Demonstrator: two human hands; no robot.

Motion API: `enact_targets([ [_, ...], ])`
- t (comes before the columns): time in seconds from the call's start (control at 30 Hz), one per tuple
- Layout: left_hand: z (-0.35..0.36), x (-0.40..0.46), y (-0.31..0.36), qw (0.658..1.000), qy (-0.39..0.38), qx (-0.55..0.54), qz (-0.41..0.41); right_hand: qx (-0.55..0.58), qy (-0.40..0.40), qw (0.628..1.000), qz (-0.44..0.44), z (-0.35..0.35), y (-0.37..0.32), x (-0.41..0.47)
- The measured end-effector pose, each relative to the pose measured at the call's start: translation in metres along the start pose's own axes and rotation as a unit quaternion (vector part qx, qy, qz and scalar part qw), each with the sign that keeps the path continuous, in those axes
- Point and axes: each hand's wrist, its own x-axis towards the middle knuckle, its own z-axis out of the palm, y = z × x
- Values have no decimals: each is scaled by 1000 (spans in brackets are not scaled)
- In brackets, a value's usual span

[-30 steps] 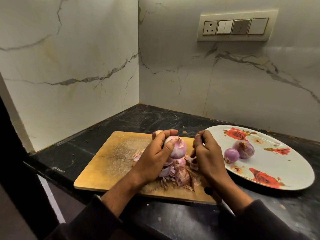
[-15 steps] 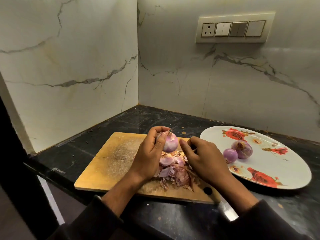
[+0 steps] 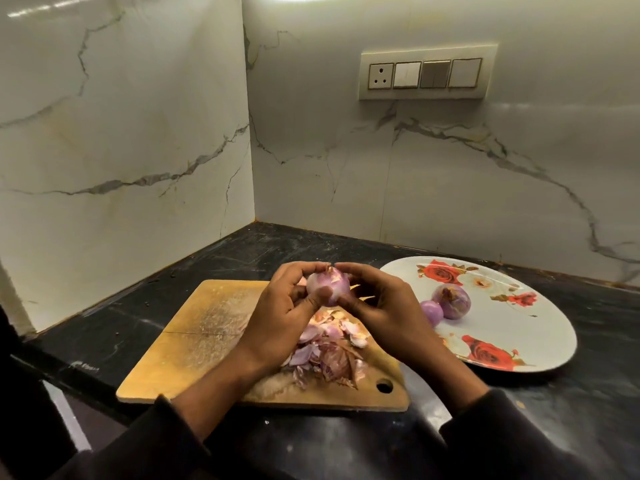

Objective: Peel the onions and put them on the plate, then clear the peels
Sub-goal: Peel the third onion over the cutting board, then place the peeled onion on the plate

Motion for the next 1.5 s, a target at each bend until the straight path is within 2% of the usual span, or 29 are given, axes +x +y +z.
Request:
enact_targets([
  [0.1, 1, 17, 8, 999, -50, 18, -8, 0, 34, 999, 1, -9, 6, 6],
  [0.3, 32, 51, 7, 994, -46, 97, 16, -36, 79, 995, 52, -30, 25, 15],
  [0.6, 92, 93, -9, 995, -77, 52, -36, -113, 160, 971, 140, -64, 48, 20],
  [0.83, 118, 97, -26, 994, -64, 60, -61, -171, 151, 957, 180, -66, 52, 21],
  [1.03, 130, 94, -33, 991, -61, 99, -63, -228, 97, 946, 209, -66, 48, 22],
  [1.27, 134, 93, -40, 973, -106, 202, -42, -303, 3, 922, 241, -67, 44, 22],
  [1.37, 133, 94, -40, 969, -125, 211, -38, -307, 1, 920, 243, -66, 41, 23],
  [1.5, 125, 99, -32, 966, -142, 206, -63, -317, 59, 920, 225, -67, 36, 21],
])
